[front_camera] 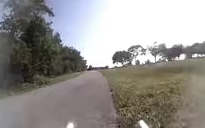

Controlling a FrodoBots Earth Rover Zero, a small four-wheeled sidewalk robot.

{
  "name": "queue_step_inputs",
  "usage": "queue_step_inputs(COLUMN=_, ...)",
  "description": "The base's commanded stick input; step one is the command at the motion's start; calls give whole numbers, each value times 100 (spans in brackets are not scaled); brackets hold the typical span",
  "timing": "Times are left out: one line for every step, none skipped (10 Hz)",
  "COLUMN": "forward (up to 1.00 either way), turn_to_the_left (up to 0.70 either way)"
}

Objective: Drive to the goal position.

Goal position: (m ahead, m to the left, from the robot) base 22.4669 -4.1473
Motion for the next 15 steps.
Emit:
queue_step_inputs(forward=70, turn_to_the_left=0)
queue_step_inputs(forward=70, turn_to_the_left=0)
queue_step_inputs(forward=70, turn_to_the_left=0)
queue_step_inputs(forward=70, turn_to_the_left=0)
queue_step_inputs(forward=70, turn_to_the_left=0)
queue_step_inputs(forward=70, turn_to_the_left=0)
queue_step_inputs(forward=70, turn_to_the_left=0)
queue_step_inputs(forward=70, turn_to_the_left=0)
queue_step_inputs(forward=70, turn_to_the_left=0)
queue_step_inputs(forward=70, turn_to_the_left=0)
queue_step_inputs(forward=70, turn_to_the_left=0)
queue_step_inputs(forward=70, turn_to_the_left=0)
queue_step_inputs(forward=78, turn_to_the_left=0)
queue_step_inputs(forward=85, turn_to_the_left=0)
queue_step_inputs(forward=85, turn_to_the_left=0)
